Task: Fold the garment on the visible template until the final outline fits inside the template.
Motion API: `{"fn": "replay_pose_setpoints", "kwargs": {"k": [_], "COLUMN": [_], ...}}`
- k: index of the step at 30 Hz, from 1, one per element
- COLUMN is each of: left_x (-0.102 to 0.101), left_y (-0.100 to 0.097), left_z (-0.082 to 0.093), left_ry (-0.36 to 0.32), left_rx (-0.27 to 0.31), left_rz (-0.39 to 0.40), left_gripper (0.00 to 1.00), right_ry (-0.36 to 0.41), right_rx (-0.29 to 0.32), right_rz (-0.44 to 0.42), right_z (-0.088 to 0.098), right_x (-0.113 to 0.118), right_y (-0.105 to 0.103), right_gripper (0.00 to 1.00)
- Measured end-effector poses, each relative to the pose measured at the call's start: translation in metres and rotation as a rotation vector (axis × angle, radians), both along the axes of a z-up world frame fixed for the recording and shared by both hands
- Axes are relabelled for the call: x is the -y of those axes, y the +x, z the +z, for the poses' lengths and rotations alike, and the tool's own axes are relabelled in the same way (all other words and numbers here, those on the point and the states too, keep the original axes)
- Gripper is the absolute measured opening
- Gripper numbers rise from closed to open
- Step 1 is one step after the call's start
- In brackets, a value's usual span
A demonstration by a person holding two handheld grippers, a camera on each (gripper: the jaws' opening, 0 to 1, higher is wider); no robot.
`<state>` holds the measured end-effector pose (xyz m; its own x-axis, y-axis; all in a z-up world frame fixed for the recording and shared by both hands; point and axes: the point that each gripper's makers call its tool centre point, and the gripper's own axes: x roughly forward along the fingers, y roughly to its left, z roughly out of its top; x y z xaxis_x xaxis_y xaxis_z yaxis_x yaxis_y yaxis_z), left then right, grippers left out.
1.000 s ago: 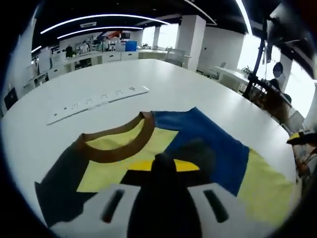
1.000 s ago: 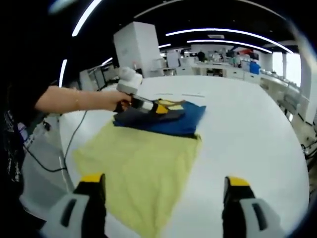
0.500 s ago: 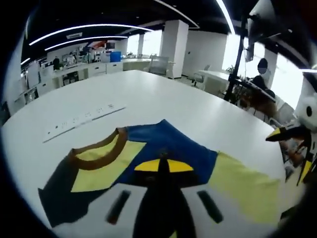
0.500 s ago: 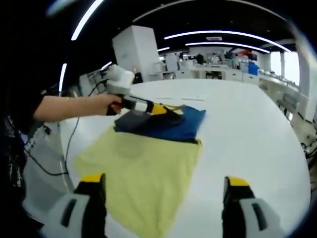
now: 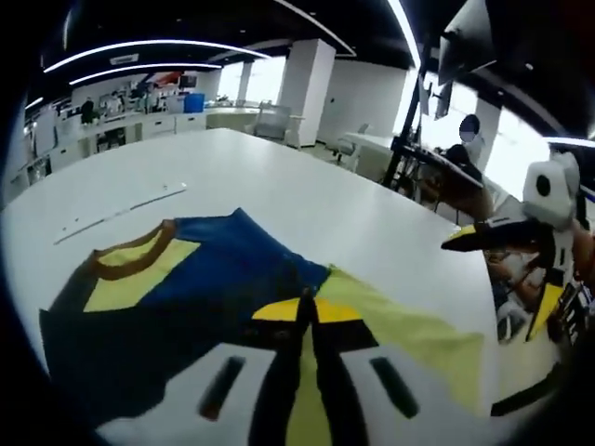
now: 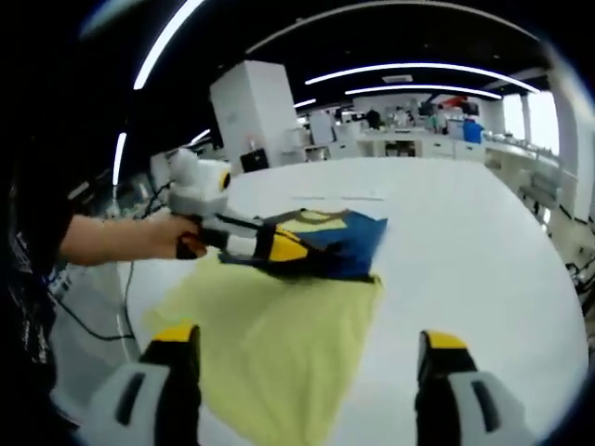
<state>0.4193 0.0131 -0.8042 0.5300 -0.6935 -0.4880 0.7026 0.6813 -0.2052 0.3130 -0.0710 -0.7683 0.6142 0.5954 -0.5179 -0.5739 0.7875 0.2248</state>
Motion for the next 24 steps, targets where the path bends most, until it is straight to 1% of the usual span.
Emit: {"fn": "replay_pose_setpoints", "kwargs": {"k": [2, 4, 5, 8, 12, 14, 20, 22, 24], "left_x": [0.003, 0.001, 0.003, 0.005, 0.008, 0.011, 0.017, 0.015, 0.012], "left_y": [-0.009, -0.009, -0.01, -0.015, -0.023, -0.026, -0.033, -0.032, -0.031], "left_z": [-0.006, -0.014, -0.013, -0.021, -0.03, -0.034, -0.025, -0.022, -0.019], "left_ry": [0.01, 0.013, 0.013, 0.015, 0.036, 0.031, 0.022, 0.019, 0.028], "left_rx": [-0.016, -0.026, -0.028, -0.048, -0.06, -0.073, -0.049, -0.03, -0.011], "left_rz": [-0.004, -0.004, -0.005, -0.008, -0.041, -0.058, -0.068, -0.062, -0.06], "left_gripper": [0.01, 0.02, 0.03, 0.05, 0.1, 0.13, 0.21, 0.25, 0.34], "right_ry": [0.006, 0.012, 0.016, 0.035, 0.043, 0.044, 0.043, 0.046, 0.044], "right_rx": [0.0, -0.005, -0.006, -0.015, -0.026, -0.029, -0.035, -0.033, -0.029], "right_rz": [-0.006, -0.014, -0.017, -0.028, -0.041, -0.043, -0.042, -0.038, -0.036], "right_z": [0.001, 0.001, 0.001, 0.0, -0.002, -0.002, -0.002, 0.0, 0.001], "right_x": [0.0, 0.0, 0.0, 0.002, 0.001, 0.0, -0.005, -0.008, -0.009], "right_y": [0.001, 0.002, 0.003, 0.006, 0.011, 0.014, 0.024, 0.027, 0.031], "right_gripper": [0.97, 0.96, 0.96, 0.95, 0.92, 0.89, 0.85, 0.84, 0.84]}}
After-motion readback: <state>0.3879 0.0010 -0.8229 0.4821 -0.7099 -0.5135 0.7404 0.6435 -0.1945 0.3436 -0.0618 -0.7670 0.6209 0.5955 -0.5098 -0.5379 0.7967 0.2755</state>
